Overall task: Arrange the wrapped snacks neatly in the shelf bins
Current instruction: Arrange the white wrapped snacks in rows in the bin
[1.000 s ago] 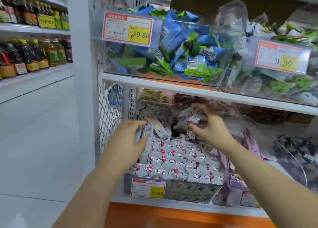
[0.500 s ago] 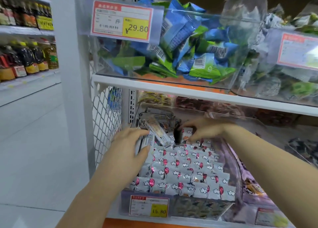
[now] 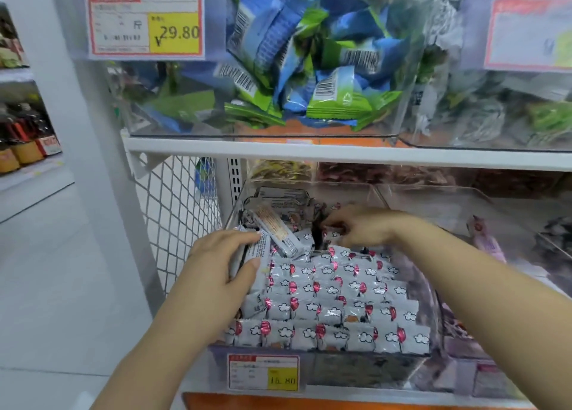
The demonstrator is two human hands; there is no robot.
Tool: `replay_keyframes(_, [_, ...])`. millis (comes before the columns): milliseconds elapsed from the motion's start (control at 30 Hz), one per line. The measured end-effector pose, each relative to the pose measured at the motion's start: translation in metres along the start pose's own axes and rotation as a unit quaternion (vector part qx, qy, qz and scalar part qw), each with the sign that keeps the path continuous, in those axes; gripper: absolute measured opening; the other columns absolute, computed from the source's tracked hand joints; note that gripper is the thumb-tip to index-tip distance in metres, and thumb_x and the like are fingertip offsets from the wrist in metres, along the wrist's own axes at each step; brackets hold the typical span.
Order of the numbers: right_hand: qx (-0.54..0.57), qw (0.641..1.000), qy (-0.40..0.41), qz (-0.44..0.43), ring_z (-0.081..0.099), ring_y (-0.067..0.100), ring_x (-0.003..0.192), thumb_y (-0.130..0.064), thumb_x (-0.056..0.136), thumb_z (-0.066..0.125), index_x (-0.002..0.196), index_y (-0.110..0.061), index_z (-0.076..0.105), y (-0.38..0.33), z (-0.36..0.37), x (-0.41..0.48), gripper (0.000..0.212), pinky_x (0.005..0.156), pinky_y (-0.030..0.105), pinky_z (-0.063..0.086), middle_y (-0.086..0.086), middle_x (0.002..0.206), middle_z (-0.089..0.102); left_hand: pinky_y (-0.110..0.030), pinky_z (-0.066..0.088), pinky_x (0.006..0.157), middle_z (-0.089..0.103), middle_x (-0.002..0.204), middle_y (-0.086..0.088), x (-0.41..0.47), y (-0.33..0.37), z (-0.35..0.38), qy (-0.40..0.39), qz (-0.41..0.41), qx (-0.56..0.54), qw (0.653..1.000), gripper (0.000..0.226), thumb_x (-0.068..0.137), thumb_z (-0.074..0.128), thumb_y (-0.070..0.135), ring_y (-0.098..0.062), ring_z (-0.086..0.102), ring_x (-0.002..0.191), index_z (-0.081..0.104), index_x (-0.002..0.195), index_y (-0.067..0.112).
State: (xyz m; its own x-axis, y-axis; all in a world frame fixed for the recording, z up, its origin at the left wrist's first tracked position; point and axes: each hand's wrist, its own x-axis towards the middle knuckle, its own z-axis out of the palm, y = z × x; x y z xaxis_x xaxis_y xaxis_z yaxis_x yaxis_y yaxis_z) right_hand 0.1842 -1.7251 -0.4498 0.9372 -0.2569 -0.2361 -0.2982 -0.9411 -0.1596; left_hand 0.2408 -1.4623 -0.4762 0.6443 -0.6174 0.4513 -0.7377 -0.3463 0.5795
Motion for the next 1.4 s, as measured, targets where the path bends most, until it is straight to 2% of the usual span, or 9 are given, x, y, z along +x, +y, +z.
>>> replay_keyframes(133, [0.038, 0.999, 0.003, -0.013, 0.049, 0.017, 0.121, -0.03, 0.089, 0.06, 0.137, -0.024, 0.046, 0.001, -0.004, -0.005, 0.05, 0.1, 0.031, 0.042, -0.005, 0.141, 0.047, -0.013, 0.022, 0.095, 0.042, 0.112, 0.03, -0.001, 0.0, 0.0, -0.002, 0.006, 0.003, 1.0, 0.031, 0.091, 0.054, 0.029, 0.006, 0.033, 0.113, 0.054, 0.12, 0.039])
replay_keyframes(267, [0.154, 0.984, 0.087, -0.035, 0.057, 0.009, 0.101, -0.03, 0.088, 0.062, 0.117, -0.024, 0.064, -0.014, -0.012, -0.009, 0.03, 0.086, 0.023, 0.042, -0.012, 0.106, 0.062, -0.016, 0.024, 0.096, 0.043, 0.116, 0.026, 0.0, 0.0, -0.001, -0.002, 0.006, 0.0, 1.0, 0.031, 0.091, 0.054, 0.029, 0.007, 0.032, 0.112, 0.054, 0.12, 0.038])
replay_keyframes(533, [0.008, 0.996, 0.085, -0.015, 0.055, 0.016, 0.076, -0.023, 0.089, 0.06, 0.095, -0.014, 0.062, -0.043, 0.003, 0.009, 0.012, 0.057, 0.023, 0.039, 0.0, 0.091, 0.062, -0.007, 0.022, 0.091, 0.041, 0.113, 0.032, 0.0, -0.002, -0.003, -0.011, 0.014, -0.003, 1.0, 0.031, 0.091, 0.054, 0.03, 0.008, 0.034, 0.111, 0.052, 0.119, 0.04])
replay_keyframes(733, [-0.004, 0.997, 0.067, -0.024, 0.049, 0.009, 0.071, -0.015, 0.093, 0.053, 0.1, -0.013, 0.06, -0.029, -0.007, -0.007, 0.01, 0.055, 0.018, 0.035, -0.005, 0.088, 0.055, -0.007, 0.022, 0.089, 0.04, 0.113, 0.033, 0.001, -0.005, -0.002, -0.017, 0.011, -0.012, 1.0, 0.031, 0.091, 0.053, 0.03, 0.006, 0.034, 0.112, 0.052, 0.12, 0.04])
replay_keyframes(967, [-0.047, 0.997, 0.039, -0.042, 0.049, 0.014, 0.073, -0.002, 0.089, 0.044, 0.088, -0.016, 0.057, -0.03, -0.003, -0.008, 0.019, 0.062, 0.025, 0.038, -0.007, 0.08, 0.055, -0.009, 0.021, 0.093, 0.043, 0.116, 0.027, 0.0, -0.006, -0.002, -0.018, 0.011, -0.007, 1.0, 0.031, 0.091, 0.053, 0.031, 0.006, 0.034, 0.114, 0.051, 0.121, 0.041])
replay_keyframes(1067, [-0.041, 0.998, 0.02, -0.043, 0.049, 0.011, 0.072, -0.01, 0.092, 0.045, 0.097, -0.013, 0.061, -0.029, -0.005, -0.011, 0.018, 0.063, 0.024, 0.037, -0.005, 0.087, 0.058, 0.005, 0.021, 0.085, 0.04, 0.111, 0.036, 0.0, -0.004, -0.004, -0.016, 0.017, -0.022, 0.999, 0.028, 0.091, 0.054, 0.029, 0.018, 0.035, 0.105, 0.052, 0.116, 0.043])
replay_keyframes(1167, [-0.013, 1.0, 0.017, -0.023, 0.051, 0.015, 0.072, -0.028, 0.1, 0.038, 0.106, -0.007, 0.06, -0.03, -0.011, -0.018, 0.031, 0.061, 0.025, 0.037, 0.008, 0.098, 0.063, 0.007, 0.023, 0.082, 0.04, 0.108, 0.038, 0.0, -0.002, -0.008, -0.016, 0.012, -0.025, 0.999, 0.027, 0.091, 0.054, 0.029, 0.024, 0.033, 0.103, 0.054, 0.115, 0.042])
replay_keyframes(1300, [0.034, 0.997, 0.063, -0.009, 0.057, 0.022, 0.089, -0.035, 0.101, 0.035, 0.109, -0.005, 0.059, -0.035, -0.005, -0.028, 0.039, 0.076, 0.03, 0.042, 0.013, 0.105, 0.063, 0.005, 0.025, 0.081, 0.046, 0.107, 0.033, 0.0, -0.001, -0.012, -0.017, 0.003, -0.013, 1.0, 0.027, 0.091, 0.054, 0.029, 0.014, 0.04, 0.101, 0.058, 0.117, 0.036])
replay_keyframes(1400, [0.055, 0.99, 0.124, -0.029, 0.059, 0.018, 0.098, -0.039, 0.097, 0.043, 0.116, -0.017, 0.059, -0.047, -0.002, -0.033, 0.034, 0.082, 0.027, 0.046, 0.003, 0.114, 0.064, 0.0, 0.025, 0.082, 0.049, 0.108, 0.028, 0.0, 0.001, -0.014, -0.018, -0.002, -0.005, 1.0, 0.027, 0.091, 0.054, 0.029, 0.006, 0.042, 0.107, 0.059, 0.117, 0.034])
